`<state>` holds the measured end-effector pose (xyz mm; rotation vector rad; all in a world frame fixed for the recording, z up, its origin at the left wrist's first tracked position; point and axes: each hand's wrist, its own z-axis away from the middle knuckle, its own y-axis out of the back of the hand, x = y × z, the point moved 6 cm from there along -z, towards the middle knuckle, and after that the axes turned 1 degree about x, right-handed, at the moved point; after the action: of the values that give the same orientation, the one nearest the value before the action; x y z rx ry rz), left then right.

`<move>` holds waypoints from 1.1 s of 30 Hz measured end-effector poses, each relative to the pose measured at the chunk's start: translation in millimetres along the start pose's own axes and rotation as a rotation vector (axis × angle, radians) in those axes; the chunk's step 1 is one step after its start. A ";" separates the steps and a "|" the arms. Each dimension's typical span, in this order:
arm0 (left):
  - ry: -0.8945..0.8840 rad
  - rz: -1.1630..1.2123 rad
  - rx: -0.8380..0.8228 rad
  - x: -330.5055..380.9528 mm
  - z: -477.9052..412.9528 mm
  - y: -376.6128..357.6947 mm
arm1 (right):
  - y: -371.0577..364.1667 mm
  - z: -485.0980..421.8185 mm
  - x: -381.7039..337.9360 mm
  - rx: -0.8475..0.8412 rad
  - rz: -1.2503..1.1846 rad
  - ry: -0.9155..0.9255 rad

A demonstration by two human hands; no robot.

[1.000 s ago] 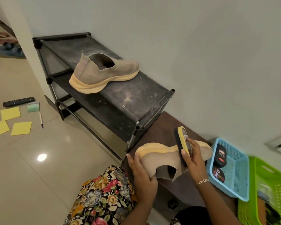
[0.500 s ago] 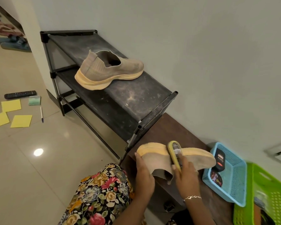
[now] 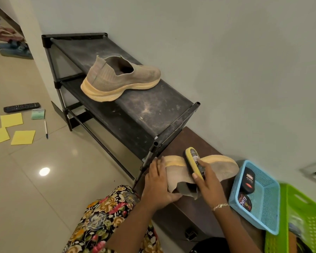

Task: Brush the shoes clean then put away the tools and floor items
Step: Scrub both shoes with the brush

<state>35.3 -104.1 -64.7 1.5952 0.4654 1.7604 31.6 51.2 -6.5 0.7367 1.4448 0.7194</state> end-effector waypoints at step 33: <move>-0.016 0.084 0.002 3.5 0.6 0.5 | -15.9 36.7 -17.2 -0.144 0.317 0.138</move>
<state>35.8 -102.2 -61.7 1.6509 0.3979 1.8082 68.1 27.6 -9.2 0.8264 1.3969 1.1255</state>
